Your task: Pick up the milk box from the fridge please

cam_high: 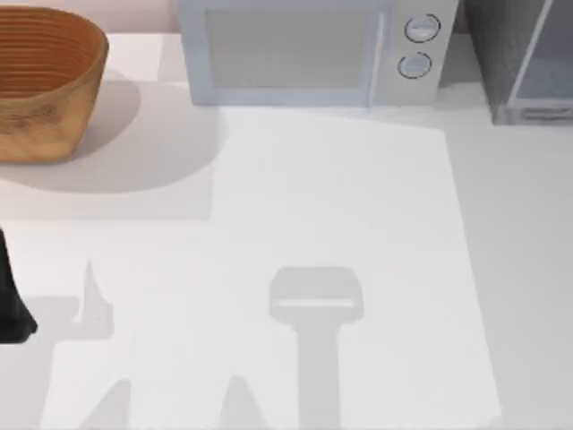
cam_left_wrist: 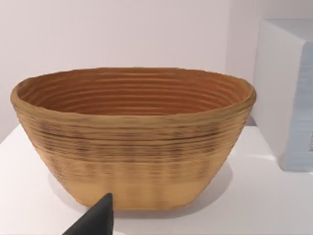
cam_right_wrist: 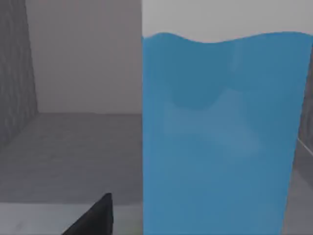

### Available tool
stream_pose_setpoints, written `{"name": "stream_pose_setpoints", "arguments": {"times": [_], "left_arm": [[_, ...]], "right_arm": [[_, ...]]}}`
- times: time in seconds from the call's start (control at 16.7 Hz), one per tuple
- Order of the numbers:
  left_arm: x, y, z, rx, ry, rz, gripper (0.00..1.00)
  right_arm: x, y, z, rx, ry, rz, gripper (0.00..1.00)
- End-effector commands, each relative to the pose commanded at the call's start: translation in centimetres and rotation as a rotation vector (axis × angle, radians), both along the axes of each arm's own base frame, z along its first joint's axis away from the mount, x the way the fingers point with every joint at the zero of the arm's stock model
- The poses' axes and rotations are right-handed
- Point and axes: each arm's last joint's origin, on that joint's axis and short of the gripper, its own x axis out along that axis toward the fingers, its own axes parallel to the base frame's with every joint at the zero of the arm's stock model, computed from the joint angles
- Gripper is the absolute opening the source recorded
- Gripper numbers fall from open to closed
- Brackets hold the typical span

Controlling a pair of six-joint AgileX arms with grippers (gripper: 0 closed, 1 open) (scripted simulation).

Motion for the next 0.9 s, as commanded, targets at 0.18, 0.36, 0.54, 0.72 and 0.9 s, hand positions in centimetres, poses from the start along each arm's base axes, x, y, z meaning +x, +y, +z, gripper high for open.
{"name": "stream_pose_setpoints", "arguments": {"times": [0.18,0.36,0.54,0.72,0.9], "left_arm": [[0.0,0.0,0.0,0.000,0.000,0.000,1.00],[0.0,0.0,0.0,0.000,0.000,0.000,1.00],[0.0,0.0,0.0,0.000,0.000,0.000,1.00],[0.0,0.0,0.0,0.000,0.000,0.000,1.00],[0.0,0.0,0.0,0.000,0.000,0.000,1.00]], "right_arm": [[3.4,0.3,0.1,0.004,0.013,-0.006,1.00],[4.4,0.5,0.2,0.006,0.023,-0.008,1.00],[4.3,0.4,0.3,0.005,0.018,-0.011,1.00],[5.3,0.4,0.0,0.008,0.029,-0.008,1.00],[8.0,0.3,0.2,0.004,0.016,-0.008,1.00]]}}
